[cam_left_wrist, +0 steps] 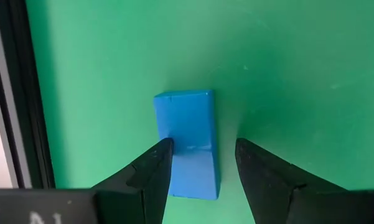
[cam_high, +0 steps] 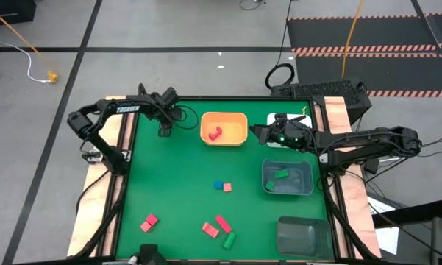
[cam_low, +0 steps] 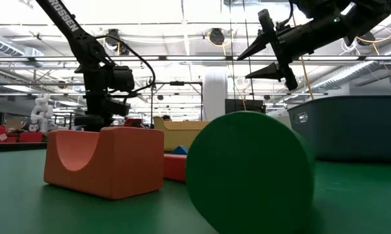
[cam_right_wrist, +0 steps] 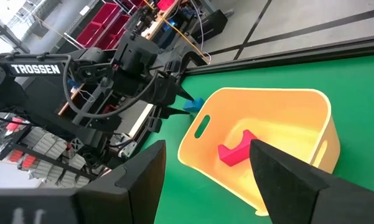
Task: Sort & place blocks by color
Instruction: Put the top blue block into the white bin
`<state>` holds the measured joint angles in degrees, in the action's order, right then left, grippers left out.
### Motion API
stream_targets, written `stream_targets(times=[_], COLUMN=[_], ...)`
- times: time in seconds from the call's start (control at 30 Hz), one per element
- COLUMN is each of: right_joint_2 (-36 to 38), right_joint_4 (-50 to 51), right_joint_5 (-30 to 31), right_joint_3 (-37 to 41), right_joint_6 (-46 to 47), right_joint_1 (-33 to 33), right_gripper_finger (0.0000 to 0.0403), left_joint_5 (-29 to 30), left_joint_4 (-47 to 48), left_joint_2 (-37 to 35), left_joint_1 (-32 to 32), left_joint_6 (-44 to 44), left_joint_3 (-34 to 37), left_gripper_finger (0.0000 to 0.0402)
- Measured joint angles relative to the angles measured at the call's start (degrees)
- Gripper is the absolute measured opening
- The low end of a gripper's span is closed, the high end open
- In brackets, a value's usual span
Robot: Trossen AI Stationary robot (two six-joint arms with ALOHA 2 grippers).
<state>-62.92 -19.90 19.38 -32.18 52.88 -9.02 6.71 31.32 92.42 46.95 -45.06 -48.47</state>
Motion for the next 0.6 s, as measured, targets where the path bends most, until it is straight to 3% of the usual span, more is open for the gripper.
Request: stream_targets(times=[0.33, 0.6], right_joint_2=[0.0, 0.0], right_joint_4=[0.0, 0.02], right_joint_5=[0.0, 0.0], right_joint_3=[0.0, 0.0], right_joint_6=[0.0, 0.0], right_joint_1=[0.0, 0.0], right_gripper_finger=[0.0222, 0.0222], left_joint_5=[-0.03, -0.9], left_joint_4=[-0.56, 0.36], left_joint_2=[-2.95, -3.91], left_joint_1=[-0.59, 2.57], left_joint_6=[1.55, 0.16], left_joint_3=[0.2, 0.15], left_gripper_finger=[0.0179, 0.0179])
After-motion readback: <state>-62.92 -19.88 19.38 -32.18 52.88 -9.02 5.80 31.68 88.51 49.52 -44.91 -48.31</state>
